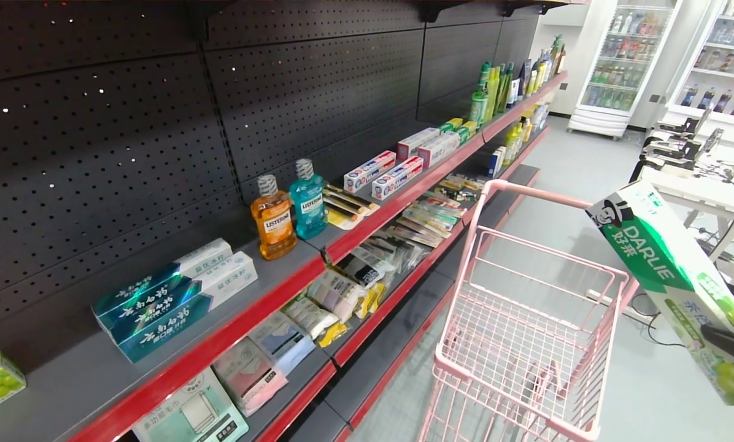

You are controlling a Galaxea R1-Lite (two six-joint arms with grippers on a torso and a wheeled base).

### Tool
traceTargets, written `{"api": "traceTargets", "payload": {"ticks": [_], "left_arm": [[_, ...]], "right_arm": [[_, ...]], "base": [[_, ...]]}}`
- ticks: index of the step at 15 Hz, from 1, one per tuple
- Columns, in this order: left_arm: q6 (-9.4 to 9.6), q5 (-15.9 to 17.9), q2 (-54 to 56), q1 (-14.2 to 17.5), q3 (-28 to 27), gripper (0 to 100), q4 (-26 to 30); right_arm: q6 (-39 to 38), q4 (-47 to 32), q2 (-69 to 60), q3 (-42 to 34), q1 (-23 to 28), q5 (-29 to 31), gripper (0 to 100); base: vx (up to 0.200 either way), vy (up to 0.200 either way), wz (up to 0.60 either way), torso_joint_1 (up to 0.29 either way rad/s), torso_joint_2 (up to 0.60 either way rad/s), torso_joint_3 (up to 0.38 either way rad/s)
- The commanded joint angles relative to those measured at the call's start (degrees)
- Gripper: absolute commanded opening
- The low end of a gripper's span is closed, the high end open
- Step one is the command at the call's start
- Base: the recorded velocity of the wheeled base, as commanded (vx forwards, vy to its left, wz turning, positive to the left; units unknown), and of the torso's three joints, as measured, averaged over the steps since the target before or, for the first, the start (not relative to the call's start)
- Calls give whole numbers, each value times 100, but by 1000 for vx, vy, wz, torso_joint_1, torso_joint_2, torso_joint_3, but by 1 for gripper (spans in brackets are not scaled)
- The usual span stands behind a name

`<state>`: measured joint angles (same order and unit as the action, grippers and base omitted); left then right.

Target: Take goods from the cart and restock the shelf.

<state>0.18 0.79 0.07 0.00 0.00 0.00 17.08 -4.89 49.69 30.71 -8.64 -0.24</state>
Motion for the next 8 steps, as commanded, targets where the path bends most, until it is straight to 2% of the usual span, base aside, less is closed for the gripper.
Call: {"api": "traceTargets", "payload": {"ticks": [1, 5, 8], "left_arm": [[-1, 0, -7, 0, 0, 100, -9], [-1, 0, -7, 0, 0, 100, -9], [-1, 0, -7, 0, 0, 100, -9]], "right_arm": [[15, -3, 32, 14, 3, -2, 0], [15, -3, 32, 32, 3, -2, 0], [85, 5, 41, 23, 3, -2, 0]], "base": [[0, 0, 0, 173, -339, -178], [0, 0, 0, 160, -329, -178], [0, 0, 0, 106, -232, -119]]}}
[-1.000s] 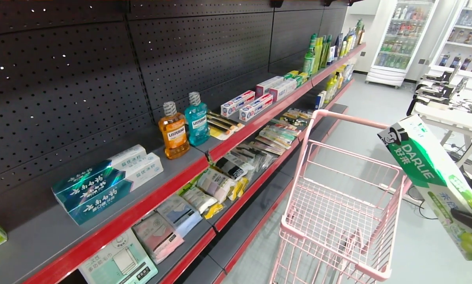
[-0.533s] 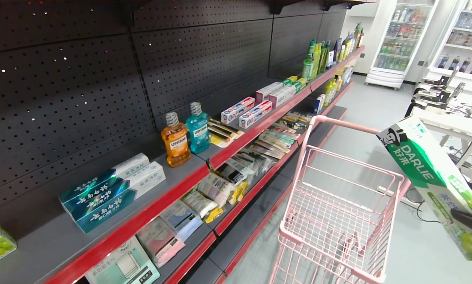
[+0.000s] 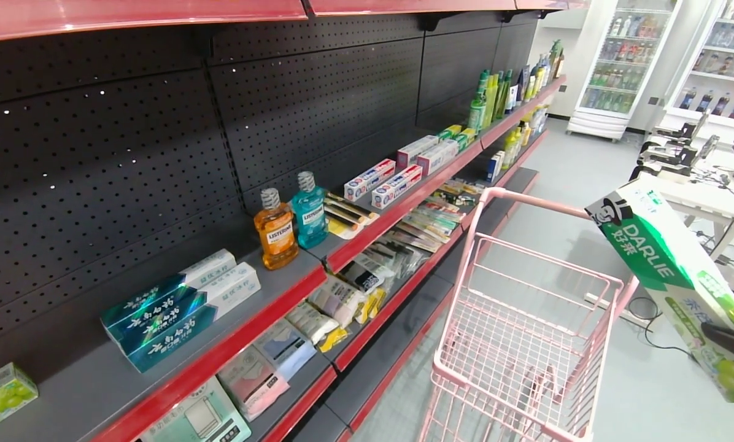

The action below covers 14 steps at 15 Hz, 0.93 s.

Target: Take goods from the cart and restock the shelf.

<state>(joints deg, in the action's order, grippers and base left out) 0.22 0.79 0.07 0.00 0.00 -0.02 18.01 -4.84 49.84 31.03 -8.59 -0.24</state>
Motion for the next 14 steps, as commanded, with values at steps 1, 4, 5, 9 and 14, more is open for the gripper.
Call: {"api": "traceTargets", "payload": {"ticks": [1, 4, 5, 9, 14], "left_arm": [[4, 0, -7, 0, 0, 100, -6], [4, 0, -7, 0, 0, 100, 2], [4, 0, -7, 0, 0, 100, -6], [4, 0, -7, 0, 0, 100, -6], [4, 0, -7, 0, 0, 100, -6]], "right_arm": [[1, 1, 26, 0, -2, -2, 0], [1, 1, 26, 18, -2, -2, 0], [1, -8, 26, 18, -2, -2, 0], [1, 1, 44, 18, -2, -2, 0], [80, 1, 17, -44, -2, 24, 0]], "base": [[0, 0, 0, 110, -207, -105], [0, 0, 0, 95, -185, -98], [0, 0, 0, 85, -188, -90], [0, 0, 0, 88, -162, -85], [0, 0, 0, 59, -121, -62]]}}
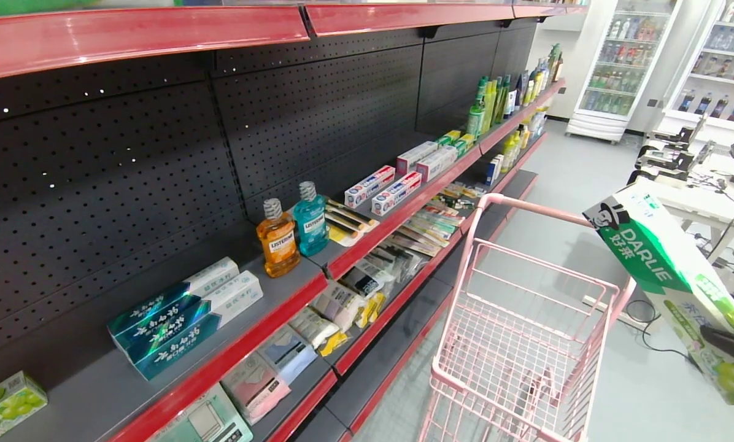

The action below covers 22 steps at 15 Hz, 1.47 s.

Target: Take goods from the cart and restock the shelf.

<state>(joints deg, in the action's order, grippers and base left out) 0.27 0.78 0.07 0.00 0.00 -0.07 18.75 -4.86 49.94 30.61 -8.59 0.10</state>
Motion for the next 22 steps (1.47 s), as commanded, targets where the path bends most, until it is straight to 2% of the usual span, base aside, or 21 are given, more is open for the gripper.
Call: {"api": "traceTargets", "payload": {"ticks": [1, 3, 20, 22], "left_arm": [[0, 1, -7, 0, 0, 100, 7], [0, 1, -7, 0, 0, 100, -1], [0, 1, -7, 0, 0, 100, -1], [0, 1, -7, 0, 0, 100, 7]], "right_arm": [[15, 3, 6, -2, -2, 8, 0], [6, 3, 6, -11, -2, 8, 0], [85, -6, 59, -46, -2, 8, 0], [94, 3, 33, -46, -2, -1, 0]], "base": [[0, 0, 0, 0, 0, 0], [0, 0, 0, 0, 0, 0], [0, 0, 600, 4, 1, 0], [0, 0, 0, 0, 0, 0]]}}
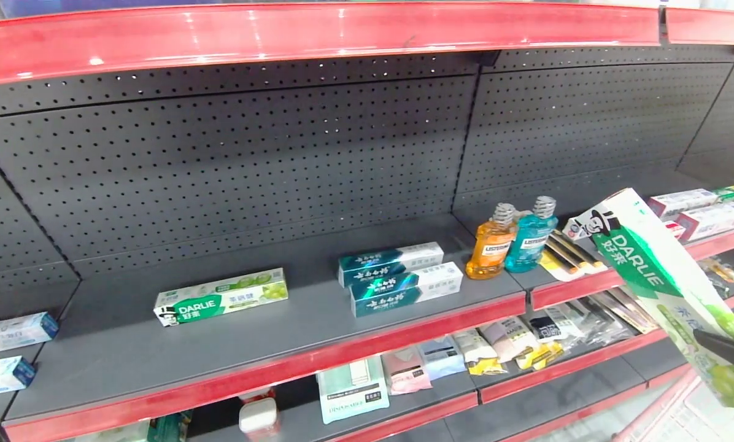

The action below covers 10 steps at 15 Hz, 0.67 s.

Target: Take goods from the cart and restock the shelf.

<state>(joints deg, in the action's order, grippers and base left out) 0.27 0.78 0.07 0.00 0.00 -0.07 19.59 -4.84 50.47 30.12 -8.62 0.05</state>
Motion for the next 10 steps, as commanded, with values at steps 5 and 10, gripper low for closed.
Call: {"api": "traceTargets", "payload": {"ticks": [5, 10], "left_arm": [[0, 1, -7, 0, 0, 100, 7], [0, 1, -7, 0, 0, 100, 7]], "right_arm": [[27, 1, -46, -6, -8, 4, 0], [71, 1, -46, -6, -8, 4, 0]], "base": [[0, 0, 0, 0, 0, 0], [0, 0, 240, 0, 2, 3]]}}
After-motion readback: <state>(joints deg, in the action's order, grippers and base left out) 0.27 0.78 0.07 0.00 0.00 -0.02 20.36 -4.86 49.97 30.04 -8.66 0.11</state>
